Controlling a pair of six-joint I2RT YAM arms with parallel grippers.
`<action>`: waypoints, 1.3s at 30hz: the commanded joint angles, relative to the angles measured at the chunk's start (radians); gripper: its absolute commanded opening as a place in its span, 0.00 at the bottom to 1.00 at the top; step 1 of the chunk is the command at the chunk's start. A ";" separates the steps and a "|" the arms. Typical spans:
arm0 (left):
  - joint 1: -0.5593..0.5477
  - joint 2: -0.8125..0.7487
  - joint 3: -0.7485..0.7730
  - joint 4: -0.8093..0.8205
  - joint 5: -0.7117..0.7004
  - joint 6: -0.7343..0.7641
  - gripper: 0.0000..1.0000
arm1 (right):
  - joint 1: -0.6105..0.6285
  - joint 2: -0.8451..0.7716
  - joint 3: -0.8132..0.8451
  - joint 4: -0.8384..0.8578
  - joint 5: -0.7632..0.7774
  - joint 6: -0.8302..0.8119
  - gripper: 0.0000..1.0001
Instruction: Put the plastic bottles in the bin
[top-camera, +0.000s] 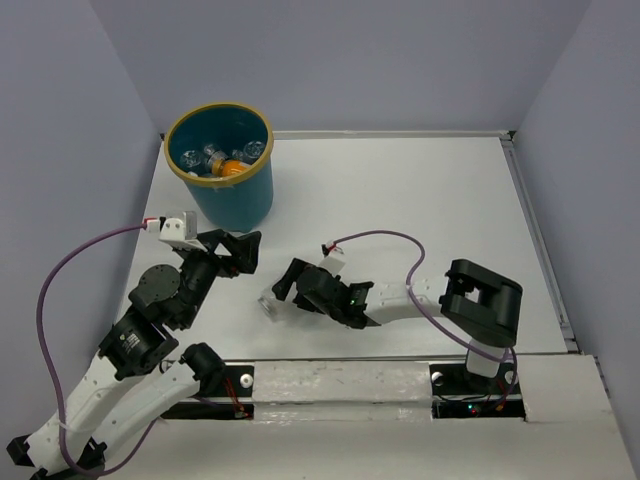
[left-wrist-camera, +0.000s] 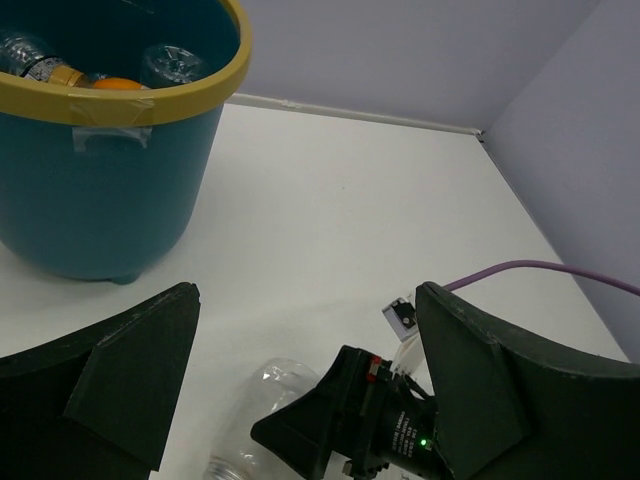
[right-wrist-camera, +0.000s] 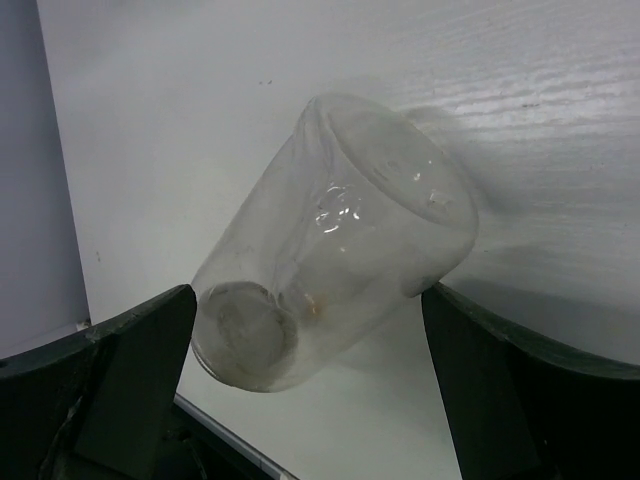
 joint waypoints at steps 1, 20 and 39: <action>0.004 0.013 -0.005 0.047 0.008 0.007 0.99 | -0.042 0.022 0.045 0.046 0.063 0.000 1.00; 0.004 0.011 0.000 0.039 -0.024 0.010 0.99 | -0.104 0.042 0.100 -0.025 0.046 -0.242 0.32; 0.026 -0.277 -0.066 0.084 -0.271 -0.059 0.99 | -0.209 0.012 0.874 0.086 -0.052 -1.315 0.22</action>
